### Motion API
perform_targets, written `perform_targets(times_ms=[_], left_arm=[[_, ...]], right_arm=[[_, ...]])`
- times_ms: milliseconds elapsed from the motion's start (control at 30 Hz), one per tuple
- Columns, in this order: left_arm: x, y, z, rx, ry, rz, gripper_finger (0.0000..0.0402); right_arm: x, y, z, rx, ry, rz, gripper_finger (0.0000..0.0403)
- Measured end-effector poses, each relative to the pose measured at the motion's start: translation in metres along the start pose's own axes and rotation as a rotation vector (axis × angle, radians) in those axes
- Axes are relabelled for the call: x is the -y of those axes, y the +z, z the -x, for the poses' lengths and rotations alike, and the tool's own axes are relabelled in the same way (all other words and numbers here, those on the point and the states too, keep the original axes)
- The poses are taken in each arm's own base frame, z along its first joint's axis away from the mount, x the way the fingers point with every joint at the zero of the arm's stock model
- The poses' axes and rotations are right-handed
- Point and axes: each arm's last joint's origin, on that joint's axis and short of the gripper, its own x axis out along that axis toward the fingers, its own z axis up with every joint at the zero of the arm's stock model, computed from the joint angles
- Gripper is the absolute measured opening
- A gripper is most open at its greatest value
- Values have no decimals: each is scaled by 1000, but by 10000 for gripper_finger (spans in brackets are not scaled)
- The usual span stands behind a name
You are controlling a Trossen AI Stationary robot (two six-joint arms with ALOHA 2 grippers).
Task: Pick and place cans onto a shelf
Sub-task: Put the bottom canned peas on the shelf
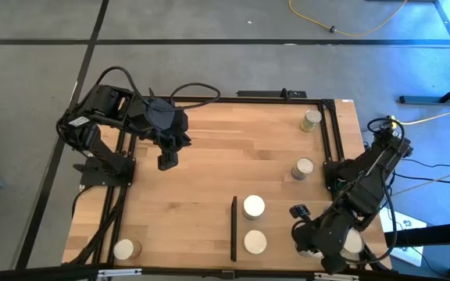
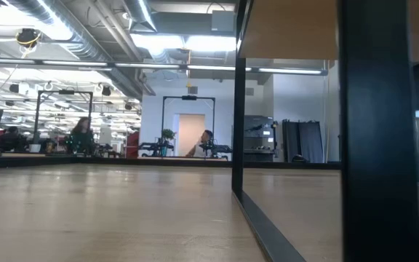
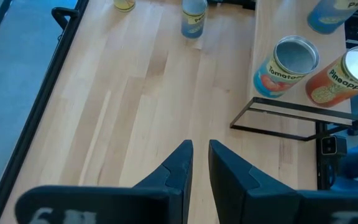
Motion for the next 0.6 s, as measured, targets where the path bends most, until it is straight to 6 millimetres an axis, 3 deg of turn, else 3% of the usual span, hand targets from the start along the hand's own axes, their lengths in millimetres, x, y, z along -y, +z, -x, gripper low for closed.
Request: perform_targets(times_ms=[600], left_arm=[[0,0,0,-2,-8,0,44]], right_arm=[[3,-6,0,-58,-31,-89,0]])
